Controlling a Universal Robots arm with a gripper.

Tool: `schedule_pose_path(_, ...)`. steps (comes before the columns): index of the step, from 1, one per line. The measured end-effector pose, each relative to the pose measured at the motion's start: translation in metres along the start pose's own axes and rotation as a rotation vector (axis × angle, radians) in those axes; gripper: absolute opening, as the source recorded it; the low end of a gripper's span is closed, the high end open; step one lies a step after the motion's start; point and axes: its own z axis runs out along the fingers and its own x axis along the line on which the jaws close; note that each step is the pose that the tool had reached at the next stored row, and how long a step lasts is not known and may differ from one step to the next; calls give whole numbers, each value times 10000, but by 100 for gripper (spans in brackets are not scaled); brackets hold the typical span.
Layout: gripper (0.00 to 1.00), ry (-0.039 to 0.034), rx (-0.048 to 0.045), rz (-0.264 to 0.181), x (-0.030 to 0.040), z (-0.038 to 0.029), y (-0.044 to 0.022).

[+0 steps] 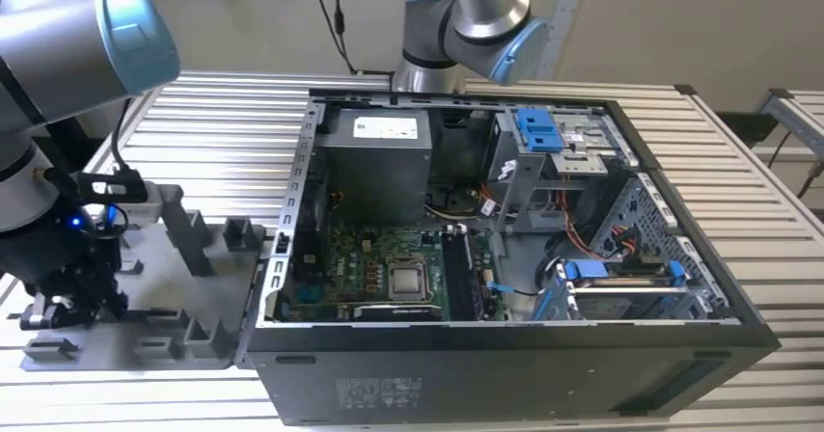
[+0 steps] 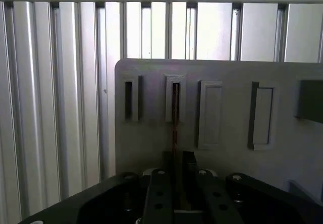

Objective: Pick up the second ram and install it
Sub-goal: 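Pick up the second ram and move it above second insertion slot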

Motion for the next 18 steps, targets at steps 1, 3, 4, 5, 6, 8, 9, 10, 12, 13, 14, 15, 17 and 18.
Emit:
schedule_pose_path(1,18,0,-1,1,0,0,0)
schedule_pose_path(3,14,0,-1,1,0,0,0)
schedule_pose_path(4,14,0,-1,1,0,0,0)
schedule_pose_path(5,14,-1,0,0,0,1,0)
schedule_pose_path(6,14,-1,0,0,0,1,0)
schedule_pose_path(8,14,0,0,0,0,1,0)
schedule_pose_path(9,14,0,-1,0,0,1,0)
schedule_pose_path(10,14,0,-1,1,0,2,0)
schedule_pose_path(12,14,-1,0,1,0,3,0)
schedule_pose_path(13,14,-1,0,0,0,3,0)
schedule_pose_path(14,14,0,0,0,0,3,0)
schedule_pose_path(15,14,0,-1,0,0,3,0)
schedule_pose_path(17,14,0,0,0,0,3,0)
schedule_pose_path(18,14,0,0,1,0,4,0)
